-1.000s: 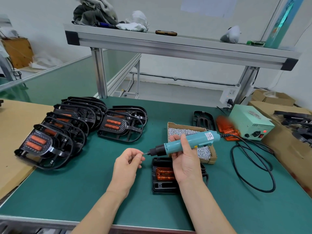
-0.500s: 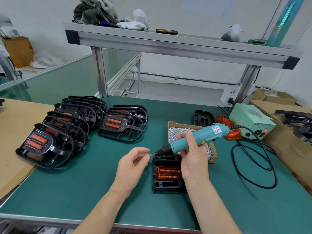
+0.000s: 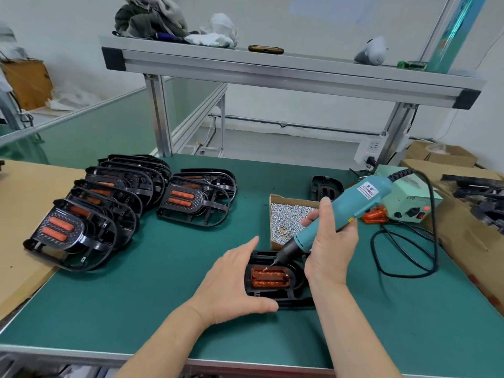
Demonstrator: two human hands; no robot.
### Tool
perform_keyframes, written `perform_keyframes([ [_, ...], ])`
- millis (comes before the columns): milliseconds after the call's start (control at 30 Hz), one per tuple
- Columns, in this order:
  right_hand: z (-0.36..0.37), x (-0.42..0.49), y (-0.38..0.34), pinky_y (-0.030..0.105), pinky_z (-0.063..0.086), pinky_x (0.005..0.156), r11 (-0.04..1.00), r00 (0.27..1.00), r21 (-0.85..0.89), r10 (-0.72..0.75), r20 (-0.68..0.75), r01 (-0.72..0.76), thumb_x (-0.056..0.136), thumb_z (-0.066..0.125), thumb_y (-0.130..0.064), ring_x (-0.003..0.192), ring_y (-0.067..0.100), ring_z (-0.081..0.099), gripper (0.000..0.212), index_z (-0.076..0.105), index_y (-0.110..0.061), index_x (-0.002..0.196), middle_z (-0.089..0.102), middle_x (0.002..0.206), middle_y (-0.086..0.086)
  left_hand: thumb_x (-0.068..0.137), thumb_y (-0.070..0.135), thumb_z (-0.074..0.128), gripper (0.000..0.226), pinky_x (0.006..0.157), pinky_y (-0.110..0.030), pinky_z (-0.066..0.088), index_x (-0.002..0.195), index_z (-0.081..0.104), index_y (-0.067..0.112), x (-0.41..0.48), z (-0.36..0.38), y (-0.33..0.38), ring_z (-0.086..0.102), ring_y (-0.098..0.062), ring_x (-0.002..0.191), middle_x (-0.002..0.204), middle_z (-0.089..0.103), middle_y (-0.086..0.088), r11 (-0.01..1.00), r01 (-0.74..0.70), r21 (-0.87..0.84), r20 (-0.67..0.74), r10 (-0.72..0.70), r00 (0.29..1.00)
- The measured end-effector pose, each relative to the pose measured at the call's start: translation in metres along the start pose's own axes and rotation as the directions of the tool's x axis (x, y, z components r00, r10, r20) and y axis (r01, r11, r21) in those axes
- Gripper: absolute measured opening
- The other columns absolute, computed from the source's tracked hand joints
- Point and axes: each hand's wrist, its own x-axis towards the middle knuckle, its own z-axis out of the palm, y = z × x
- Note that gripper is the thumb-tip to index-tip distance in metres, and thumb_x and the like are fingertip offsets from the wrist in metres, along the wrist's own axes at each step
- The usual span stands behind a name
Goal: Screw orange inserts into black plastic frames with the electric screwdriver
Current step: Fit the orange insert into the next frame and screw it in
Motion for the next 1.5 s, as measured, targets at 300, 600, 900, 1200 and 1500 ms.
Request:
perform_keyframes([
  [300,0.014,-0.008,0.012,0.026,0.051,0.057,0.997,0.995,-0.052,-0.058,0.083,0.062,0.082,0.070,-0.043,0.053,0.014,0.059,0.028,0.054,-0.023,0.092,0.061,0.061,-0.005,0.049,0.082,0.070,0.138,0.115,-0.031,0.030,0.154,-0.009,0.040,0.000,0.003,-0.003,0.029,-0.001,0.138,0.153,0.030,0.026,1.000,0.022,0.017,-0.027,-0.021,0.999],
  [600,0.019,-0.012,0.015,0.024,0.051,0.058,0.990,0.986,-0.092,-0.092,0.140,0.105,0.085,0.068,-0.040,0.054,0.015,0.059,0.025,0.053,-0.021,0.091,0.061,0.059,-0.003,0.046,0.081,0.072,0.138,0.113,-0.028,0.032,0.156,-0.001,0.039,0.002,0.005,-0.006,0.034,0.000,0.135,0.149,0.034,0.026,1.000,0.025,0.004,-0.038,-0.025,0.999],
  [900,0.022,-0.012,0.017,0.029,0.053,0.064,0.984,0.981,-0.144,-0.082,0.177,0.108,0.084,0.069,-0.043,0.056,0.016,0.062,0.012,0.060,-0.036,0.085,0.063,0.064,-0.002,0.046,0.081,0.072,0.137,0.114,-0.031,0.032,0.156,0.000,0.040,0.002,0.004,-0.006,0.033,0.000,0.137,0.149,0.033,0.029,1.000,0.029,0.006,-0.041,-0.028,0.999],
  [1200,0.034,-0.015,0.012,0.032,0.051,0.061,0.997,0.939,-0.039,-0.042,0.341,0.059,0.080,0.078,-0.029,0.055,0.017,0.056,0.021,0.064,-0.015,0.089,0.062,0.070,0.002,0.046,0.082,0.071,0.136,0.112,-0.024,0.032,0.156,0.002,0.040,0.001,0.004,-0.007,0.034,0.002,0.134,0.137,0.029,0.037,1.000,0.022,-0.003,-0.045,-0.022,0.999],
  [1500,0.046,-0.016,0.015,0.021,0.045,0.054,0.997,0.974,-0.083,0.010,0.226,0.009,0.081,0.072,-0.015,0.048,0.015,0.047,0.015,0.058,-0.018,0.079,0.054,0.062,0.001,0.046,0.078,0.073,0.134,0.110,-0.023,0.033,0.156,0.007,0.040,0.001,0.003,-0.005,0.036,0.003,0.132,0.135,0.031,0.036,1.000,0.016,-0.014,-0.060,-0.017,0.998],
])
